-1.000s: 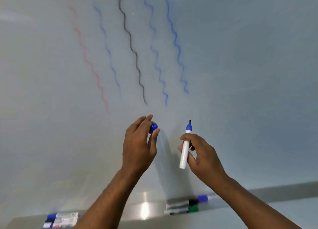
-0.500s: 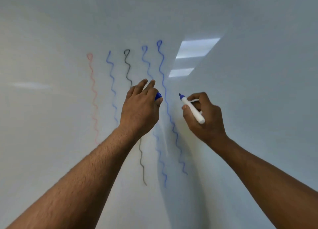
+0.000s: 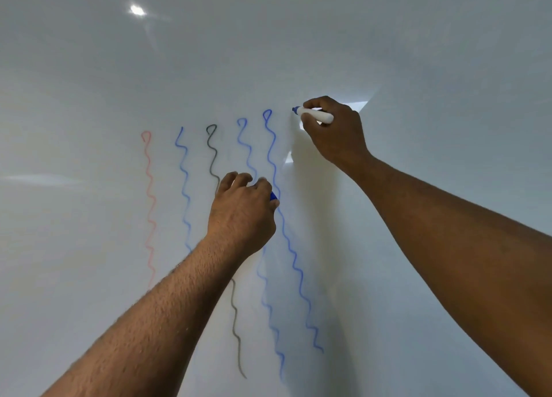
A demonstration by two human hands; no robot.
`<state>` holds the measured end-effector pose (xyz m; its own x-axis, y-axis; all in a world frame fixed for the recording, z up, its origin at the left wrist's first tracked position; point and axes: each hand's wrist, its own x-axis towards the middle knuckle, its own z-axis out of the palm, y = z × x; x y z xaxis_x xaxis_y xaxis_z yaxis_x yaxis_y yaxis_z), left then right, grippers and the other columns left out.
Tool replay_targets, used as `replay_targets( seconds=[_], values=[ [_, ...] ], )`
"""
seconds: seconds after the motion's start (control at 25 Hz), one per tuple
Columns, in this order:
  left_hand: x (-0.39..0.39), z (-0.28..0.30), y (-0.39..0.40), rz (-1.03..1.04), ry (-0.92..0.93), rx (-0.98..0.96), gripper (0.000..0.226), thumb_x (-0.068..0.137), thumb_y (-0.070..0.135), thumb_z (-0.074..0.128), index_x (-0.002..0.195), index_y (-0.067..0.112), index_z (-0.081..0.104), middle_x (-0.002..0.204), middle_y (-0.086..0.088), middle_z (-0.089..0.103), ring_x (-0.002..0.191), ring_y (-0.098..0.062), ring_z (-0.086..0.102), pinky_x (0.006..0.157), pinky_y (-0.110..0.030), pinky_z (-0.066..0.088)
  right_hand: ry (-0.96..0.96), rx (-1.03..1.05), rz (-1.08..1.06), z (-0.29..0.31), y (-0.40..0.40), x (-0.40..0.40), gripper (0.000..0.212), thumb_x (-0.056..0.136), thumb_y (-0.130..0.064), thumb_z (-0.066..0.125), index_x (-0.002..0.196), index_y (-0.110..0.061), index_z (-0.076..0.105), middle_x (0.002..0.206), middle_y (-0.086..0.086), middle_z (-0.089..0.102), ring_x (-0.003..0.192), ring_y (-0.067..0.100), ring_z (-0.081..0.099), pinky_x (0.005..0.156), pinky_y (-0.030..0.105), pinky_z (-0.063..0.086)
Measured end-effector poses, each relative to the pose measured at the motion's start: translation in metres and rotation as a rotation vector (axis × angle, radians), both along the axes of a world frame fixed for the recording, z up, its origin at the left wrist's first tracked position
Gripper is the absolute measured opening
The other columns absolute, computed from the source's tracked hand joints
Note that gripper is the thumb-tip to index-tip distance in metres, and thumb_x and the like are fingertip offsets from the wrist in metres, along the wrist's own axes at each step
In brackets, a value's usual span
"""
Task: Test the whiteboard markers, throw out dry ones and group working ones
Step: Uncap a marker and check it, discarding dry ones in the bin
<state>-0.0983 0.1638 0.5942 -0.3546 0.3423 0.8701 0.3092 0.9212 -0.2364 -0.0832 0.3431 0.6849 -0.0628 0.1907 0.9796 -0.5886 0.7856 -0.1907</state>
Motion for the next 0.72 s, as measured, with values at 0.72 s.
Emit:
replay_targets(
  seconds=[0.72],
  values=[
    [-0.008,-0.018,0.007,-0.078,0.038,0.110,0.051,0.099,0.036,0.041,0.143,0.010,0.039,0.140,-0.006,0.050,0.137,-0.024,0.031,0.114,-0.036,0.011,-0.059,0.010,-0.062,-0.141,0.024,0.007,0.016,0.082,-0.031,0.060,0.097,-0.027,0.067,0.066,-0.006,0.063,0.060,0.018,0.057,0.056,0.034,0.047]
  ],
)
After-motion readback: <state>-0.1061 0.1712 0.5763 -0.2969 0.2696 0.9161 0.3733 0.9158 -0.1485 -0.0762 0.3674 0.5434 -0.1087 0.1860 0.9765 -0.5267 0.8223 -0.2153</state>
